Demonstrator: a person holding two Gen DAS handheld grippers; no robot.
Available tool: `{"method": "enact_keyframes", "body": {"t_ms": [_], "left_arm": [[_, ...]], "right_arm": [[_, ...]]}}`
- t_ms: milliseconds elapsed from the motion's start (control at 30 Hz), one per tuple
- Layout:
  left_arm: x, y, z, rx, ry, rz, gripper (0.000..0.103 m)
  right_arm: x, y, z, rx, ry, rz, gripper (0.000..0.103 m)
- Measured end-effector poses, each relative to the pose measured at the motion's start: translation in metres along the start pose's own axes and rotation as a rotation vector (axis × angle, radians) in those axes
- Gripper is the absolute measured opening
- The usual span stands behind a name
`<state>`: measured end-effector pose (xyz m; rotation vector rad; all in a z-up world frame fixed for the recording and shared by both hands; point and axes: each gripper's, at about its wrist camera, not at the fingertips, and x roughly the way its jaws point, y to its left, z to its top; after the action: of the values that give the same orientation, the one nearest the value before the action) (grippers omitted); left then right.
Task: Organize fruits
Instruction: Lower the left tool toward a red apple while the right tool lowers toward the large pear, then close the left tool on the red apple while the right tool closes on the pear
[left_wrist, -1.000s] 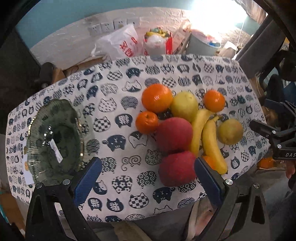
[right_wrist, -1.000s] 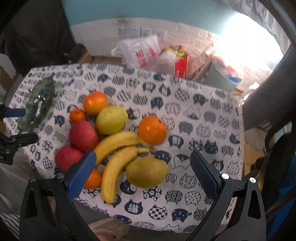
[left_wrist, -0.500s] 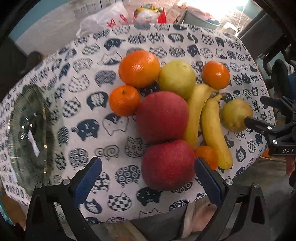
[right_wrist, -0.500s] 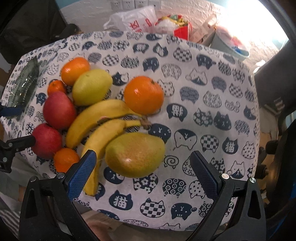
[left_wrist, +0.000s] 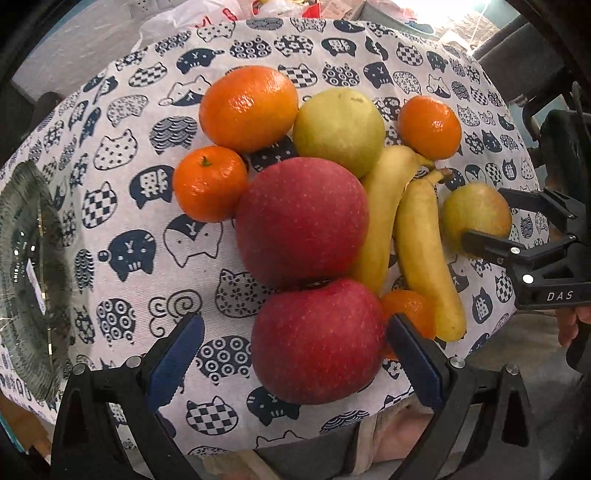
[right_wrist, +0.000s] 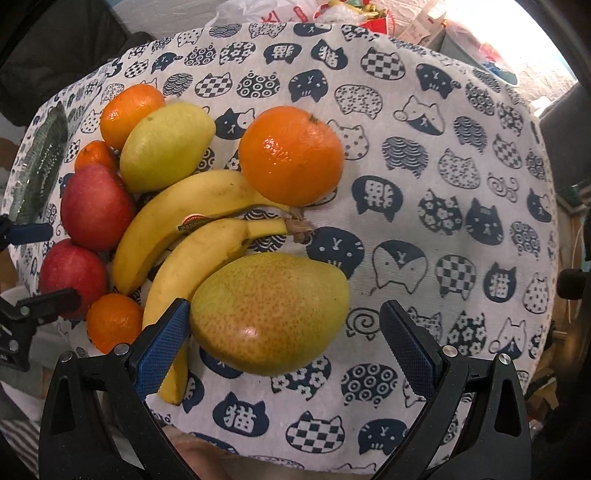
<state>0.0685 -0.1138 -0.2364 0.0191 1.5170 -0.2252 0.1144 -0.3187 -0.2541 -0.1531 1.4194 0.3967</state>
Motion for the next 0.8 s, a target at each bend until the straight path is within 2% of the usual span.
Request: {"method": "enact_keyframes", "body": {"t_ms": [100, 167, 300, 433, 600, 800], "left_arm": [[0.007, -0.002, 0.004, -0.004, 0.003, -0.028, 0.094], [0.007, -0.002, 0.005, -0.008, 0.004, -0.046, 0.089], [0.006, -0.004, 0.007, -0.001, 0.004, -0.088, 0.077], [0.006, -0.007, 0.006, 0.006, -0.008, -0.086, 0.077], [0.002, 0.000, -0.002, 0.015, -0.024, -0.087, 0.077], [-0.002, -0.001, -0.005, 0.026, -0.031, -0.080, 0.076]], "right_arm": [[0.004, 0.000, 0.003, 0.001, 0.013, 0.036, 0.094], [0.006, 0.001, 0.004, 0.005, 0.022, 0.075, 0.085], [0.009, 0.005, 0.004, -0.016, 0.009, 0.062, 0.085], [0.008, 0.007, 0.001, -0.025, -0.001, 0.049, 0.085], [0.000, 0.010, -0.010, -0.054, -0.017, -0.007, 0.085], [-0.008, 0.015, -0.009, -0.061, -0.047, -0.020, 0.085]]}}
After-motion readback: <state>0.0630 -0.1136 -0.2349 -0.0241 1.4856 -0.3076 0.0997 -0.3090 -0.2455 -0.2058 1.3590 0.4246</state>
